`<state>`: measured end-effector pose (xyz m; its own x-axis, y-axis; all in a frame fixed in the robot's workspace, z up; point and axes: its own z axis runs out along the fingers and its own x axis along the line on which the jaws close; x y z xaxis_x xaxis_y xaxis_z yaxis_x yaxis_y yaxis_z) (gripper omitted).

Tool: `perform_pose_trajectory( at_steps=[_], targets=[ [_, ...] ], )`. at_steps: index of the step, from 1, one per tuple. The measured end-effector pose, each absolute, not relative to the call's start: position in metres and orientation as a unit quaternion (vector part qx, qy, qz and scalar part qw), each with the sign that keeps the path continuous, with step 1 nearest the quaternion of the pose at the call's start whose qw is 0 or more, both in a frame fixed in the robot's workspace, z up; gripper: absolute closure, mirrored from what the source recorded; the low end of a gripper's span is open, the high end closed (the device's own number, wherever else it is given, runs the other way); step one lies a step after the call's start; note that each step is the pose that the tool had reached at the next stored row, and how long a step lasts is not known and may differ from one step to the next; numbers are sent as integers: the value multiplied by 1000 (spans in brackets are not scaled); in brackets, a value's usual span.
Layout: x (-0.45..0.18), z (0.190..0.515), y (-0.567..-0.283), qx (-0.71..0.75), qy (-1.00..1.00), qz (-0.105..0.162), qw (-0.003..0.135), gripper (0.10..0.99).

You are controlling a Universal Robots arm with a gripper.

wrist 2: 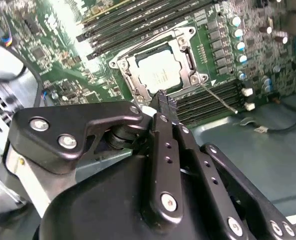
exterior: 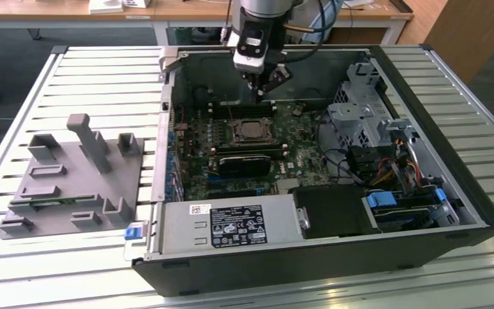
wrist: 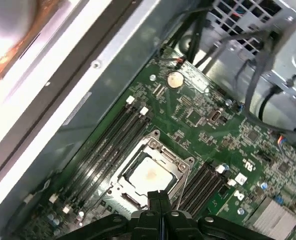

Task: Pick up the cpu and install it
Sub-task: 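Install the first cpu locking lever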

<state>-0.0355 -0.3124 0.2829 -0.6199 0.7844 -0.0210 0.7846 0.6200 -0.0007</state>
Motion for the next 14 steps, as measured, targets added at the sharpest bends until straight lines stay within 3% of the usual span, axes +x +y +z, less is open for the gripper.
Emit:
perform_pose_trajectory(
  at_steps=[14],
  targets=[
    [-35, 282, -312, 318, 948, -4, 10, 980]
  ],
)
